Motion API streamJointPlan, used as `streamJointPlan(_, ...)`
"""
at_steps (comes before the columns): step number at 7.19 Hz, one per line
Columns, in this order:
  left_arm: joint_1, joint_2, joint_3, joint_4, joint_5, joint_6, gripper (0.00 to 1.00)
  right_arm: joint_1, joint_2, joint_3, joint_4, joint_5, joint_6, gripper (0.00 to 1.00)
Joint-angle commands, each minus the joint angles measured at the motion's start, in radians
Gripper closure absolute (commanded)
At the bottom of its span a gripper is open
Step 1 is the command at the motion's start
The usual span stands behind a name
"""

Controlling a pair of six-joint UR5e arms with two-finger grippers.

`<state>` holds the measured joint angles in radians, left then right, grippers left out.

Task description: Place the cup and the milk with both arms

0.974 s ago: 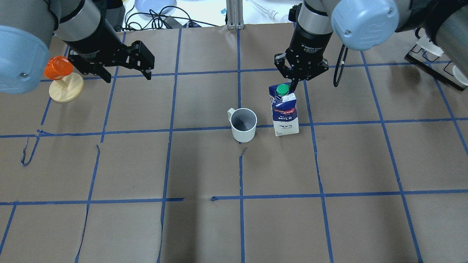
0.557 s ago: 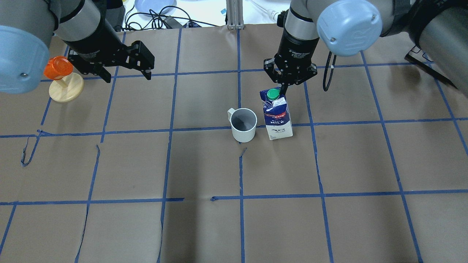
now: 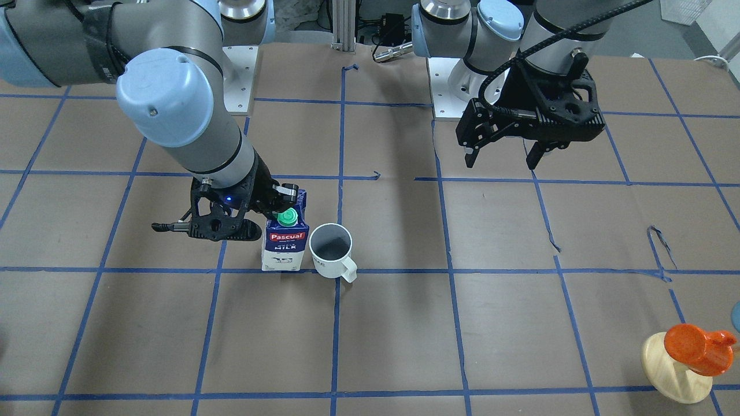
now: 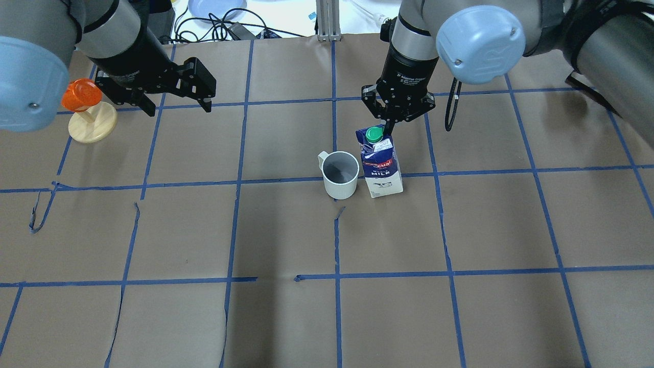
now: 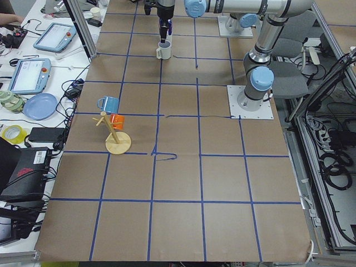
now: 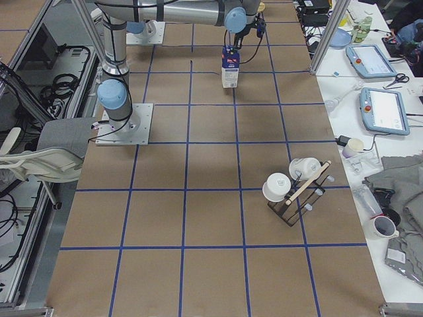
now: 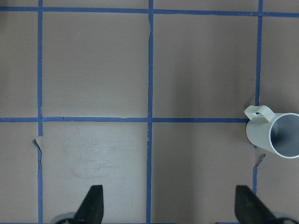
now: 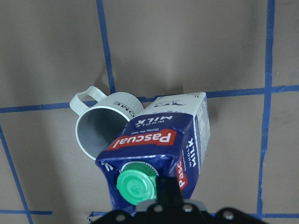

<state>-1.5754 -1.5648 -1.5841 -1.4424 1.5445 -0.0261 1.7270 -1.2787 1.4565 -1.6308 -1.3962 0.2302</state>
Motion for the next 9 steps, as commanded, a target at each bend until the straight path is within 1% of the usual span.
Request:
streamJointPlan(1, 0.001, 0.003, 0.001, 0.001, 0.008, 0.003, 0.0, 0.0, 0.004, 0.001, -0.004, 0.003, -0.003, 1.0)
streamJointPlan(2, 0.0, 0.003, -0.001, -0.003, 0.037, 0.002, 0.0, 0.0, 0.009, 0.001, -0.004, 0.002, -0.009, 0.74)
streamJointPlan(3, 0.0, -0.004, -0.001, -0.001, 0.036, 0.0, 0.0, 0.0, 0.009, 0.001, -0.004, 0.0, -0.015, 0.34)
streamJointPlan(4, -0.002, -0.006, -0.002, -0.001, 0.036, 0.0, 0.0, 0.0, 0.009, 0.001, -0.004, -0.004, -0.018, 0.32)
streamJointPlan(6, -0.003, -0.008, -0.001, -0.001, 0.034, 0.0, 0.0, -0.001, 0.007, -0.004, -0.009, -0.014, -0.028, 0.32)
streamJointPlan(7, -0.003, -0.008, 0.001, -0.001, 0.034, 0.0, 0.0, -0.004, -0.001, -0.01, -0.017, -0.065, -0.046, 0.32)
streamJointPlan(8, -0.003, -0.006, -0.001, 0.0, 0.034, 0.0, 0.0, -0.016, -0.029, -0.037, 0.002, -0.123, -0.058, 0.27)
streamJointPlan(9, -0.003, -0.009, 0.002, 0.001, 0.034, -0.002, 0.0, -0.029, -0.072, -0.062, 0.058, -0.171, -0.101, 0.2)
